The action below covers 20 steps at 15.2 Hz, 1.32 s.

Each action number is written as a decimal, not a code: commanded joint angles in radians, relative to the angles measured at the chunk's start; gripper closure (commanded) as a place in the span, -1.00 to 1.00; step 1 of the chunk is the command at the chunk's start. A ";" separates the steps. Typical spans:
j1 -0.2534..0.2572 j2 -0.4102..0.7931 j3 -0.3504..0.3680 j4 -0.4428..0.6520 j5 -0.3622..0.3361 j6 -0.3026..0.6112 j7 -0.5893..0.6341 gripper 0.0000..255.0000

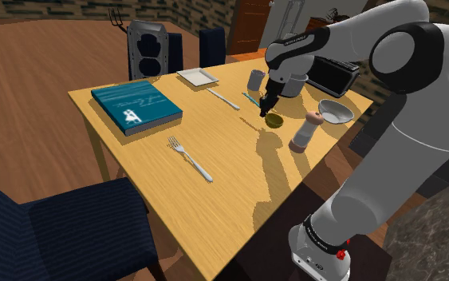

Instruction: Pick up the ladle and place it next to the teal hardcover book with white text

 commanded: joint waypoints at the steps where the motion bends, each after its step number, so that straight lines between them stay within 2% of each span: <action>1: 0.001 -0.012 -0.001 0.015 -0.007 -0.025 0.007 1.00; 16: 0.005 -0.083 -0.002 0.136 -0.045 -0.208 0.048 1.00; 20: 0.055 -0.144 0.047 0.065 -0.054 -0.183 0.149 1.00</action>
